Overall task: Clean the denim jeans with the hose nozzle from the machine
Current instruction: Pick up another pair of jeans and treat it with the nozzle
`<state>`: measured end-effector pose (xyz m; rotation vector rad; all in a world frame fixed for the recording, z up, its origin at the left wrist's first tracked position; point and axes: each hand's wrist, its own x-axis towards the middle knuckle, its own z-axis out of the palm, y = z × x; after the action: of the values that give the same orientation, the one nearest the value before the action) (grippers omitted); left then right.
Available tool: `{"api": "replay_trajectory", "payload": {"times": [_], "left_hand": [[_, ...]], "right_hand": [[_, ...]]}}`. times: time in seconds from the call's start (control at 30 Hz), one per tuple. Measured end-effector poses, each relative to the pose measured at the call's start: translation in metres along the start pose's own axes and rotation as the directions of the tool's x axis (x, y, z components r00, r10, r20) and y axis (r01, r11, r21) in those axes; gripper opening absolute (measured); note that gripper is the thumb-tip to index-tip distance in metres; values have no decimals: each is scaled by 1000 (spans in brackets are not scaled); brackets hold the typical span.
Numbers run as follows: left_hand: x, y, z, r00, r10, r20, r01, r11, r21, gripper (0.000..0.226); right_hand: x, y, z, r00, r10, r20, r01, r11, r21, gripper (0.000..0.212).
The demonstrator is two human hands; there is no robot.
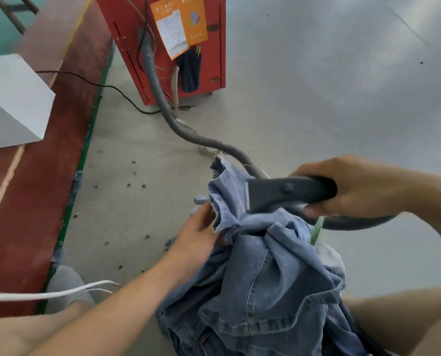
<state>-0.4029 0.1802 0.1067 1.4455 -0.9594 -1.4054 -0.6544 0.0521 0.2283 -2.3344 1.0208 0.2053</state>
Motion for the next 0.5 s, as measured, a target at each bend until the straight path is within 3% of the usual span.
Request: {"api": "replay_trajectory", "payload": {"times": [0.07, 0.1, 0.17, 0.2, 0.23, 0.3, 0.33, 0.4, 0.43, 0.47, 0.5], "left_hand": [[-2, 7, 11, 995, 101, -8, -100, 989, 110, 23], [-3, 10, 18, 977, 213, 29, -214, 951, 222, 21], [-13, 12, 44, 868, 382, 318, -488, 771, 408, 33], [-18, 11, 60, 751, 387, 535, -625, 679, 386, 45], [-25, 8, 77, 646, 372, 666, -690, 658, 301, 54], [-33, 5, 92, 655, 352, 669, -611, 767, 194, 50], [-31, 7, 87, 723, 441, 531, -621, 752, 220, 43], [-17, 10, 57, 898, 431, 86, -438, 863, 252, 42], [-1, 7, 37, 919, 346, -192, -295, 923, 248, 38], [17, 1, 14, 868, 223, -444, -117, 960, 254, 30], [36, -7, -4, 781, 23, -624, 96, 983, 155, 19]], "right_hand": [[1, -8, -5, 975, -68, -210, 91, 990, 104, 37], [1, -9, -10, 940, -72, -335, 120, 985, 127, 36], [4, -6, -24, 864, -8, -504, 102, 982, 159, 38], [7, -5, -28, 844, 38, -535, 57, 985, 160, 38], [13, -2, -29, 842, 71, -535, 10, 989, 146, 37], [27, 1, -18, 894, 86, -440, -52, 995, 91, 34], [34, 3, -6, 930, 90, -355, -73, 995, 60, 33], [44, 9, 21, 977, 117, -176, -123, 992, -20, 33], [45, 14, 32, 984, 146, -106, -153, 987, -59, 33], [45, 19, 40, 983, 174, -59, -178, 980, -86, 33], [45, 25, 45, 980, 198, -32, -200, 975, -98, 32]]}}
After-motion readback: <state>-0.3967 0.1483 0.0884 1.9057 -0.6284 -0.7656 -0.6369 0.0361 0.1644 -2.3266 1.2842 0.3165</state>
